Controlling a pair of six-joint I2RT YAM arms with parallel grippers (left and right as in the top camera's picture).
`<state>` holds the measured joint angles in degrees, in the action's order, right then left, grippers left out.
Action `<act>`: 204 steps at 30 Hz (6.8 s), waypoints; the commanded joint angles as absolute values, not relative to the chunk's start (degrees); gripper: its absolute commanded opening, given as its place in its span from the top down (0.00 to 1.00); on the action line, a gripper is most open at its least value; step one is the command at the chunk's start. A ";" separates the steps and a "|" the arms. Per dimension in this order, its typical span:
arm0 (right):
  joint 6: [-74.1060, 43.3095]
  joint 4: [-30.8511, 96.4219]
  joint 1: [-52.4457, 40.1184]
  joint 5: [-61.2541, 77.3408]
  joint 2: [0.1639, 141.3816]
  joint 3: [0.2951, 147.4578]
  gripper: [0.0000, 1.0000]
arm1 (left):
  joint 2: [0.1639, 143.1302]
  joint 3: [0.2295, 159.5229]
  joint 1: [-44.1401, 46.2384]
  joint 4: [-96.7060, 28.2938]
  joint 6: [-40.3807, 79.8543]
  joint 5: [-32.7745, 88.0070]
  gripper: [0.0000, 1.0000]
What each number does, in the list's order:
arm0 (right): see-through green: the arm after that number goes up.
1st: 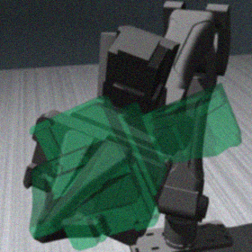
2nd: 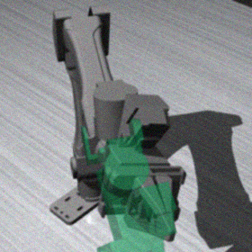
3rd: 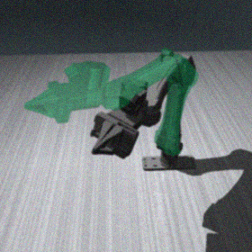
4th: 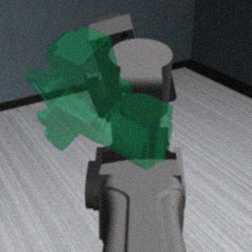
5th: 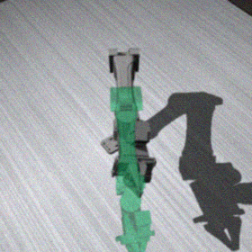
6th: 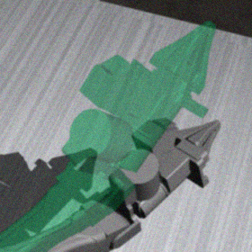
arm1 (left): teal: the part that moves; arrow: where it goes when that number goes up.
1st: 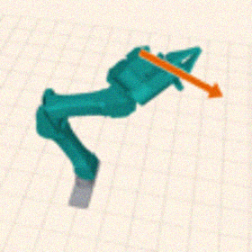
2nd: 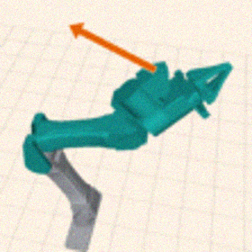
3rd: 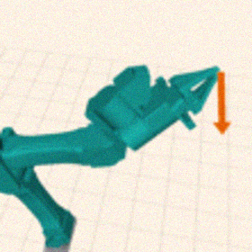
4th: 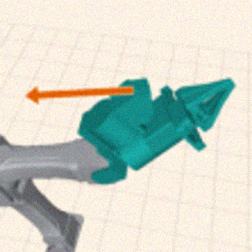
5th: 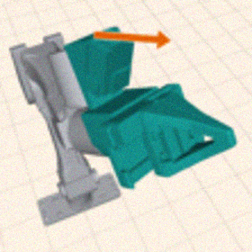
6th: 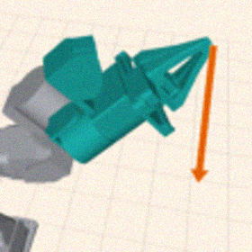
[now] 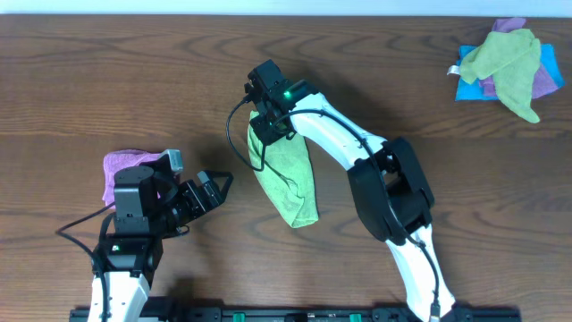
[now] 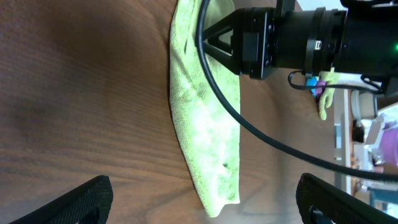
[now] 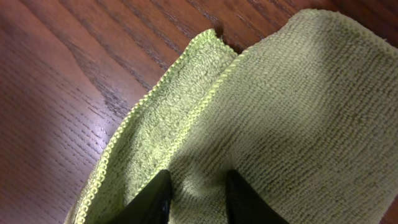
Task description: Fold the cloth
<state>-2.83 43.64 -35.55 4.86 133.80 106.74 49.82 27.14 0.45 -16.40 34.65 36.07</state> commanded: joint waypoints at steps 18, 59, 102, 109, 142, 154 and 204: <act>-4.27 45.25 -35.79 4.99 135.79 106.80 0.56 | 49.82 28.42 0.62 -16.21 36.42 37.06 0.04; -4.23 68.53 -24.27 -3.97 136.38 125.25 0.85 | 49.84 28.40 0.62 -16.19 36.42 30.61 0.04; -5.76 78.91 -29.71 20.82 134.37 116.44 0.61 | 66.00 47.86 8.29 -29.56 31.24 24.69 0.04; -6.24 75.79 -29.82 22.96 134.37 114.21 0.67 | 66.00 47.86 8.29 -29.61 31.22 24.67 0.04; -10.85 86.06 -23.09 6.76 120.86 114.24 0.99 | 66.00 47.86 8.32 -29.50 31.79 28.18 0.04; -21.43 96.84 -22.46 -5.63 117.10 114.21 0.99 | 69.69 47.86 11.66 -27.62 34.96 29.67 0.04; -11.18 47.05 -2.92 -4.49 81.01 54.54 0.36 | 72.01 47.86 25.96 -20.25 44.84 30.61 0.04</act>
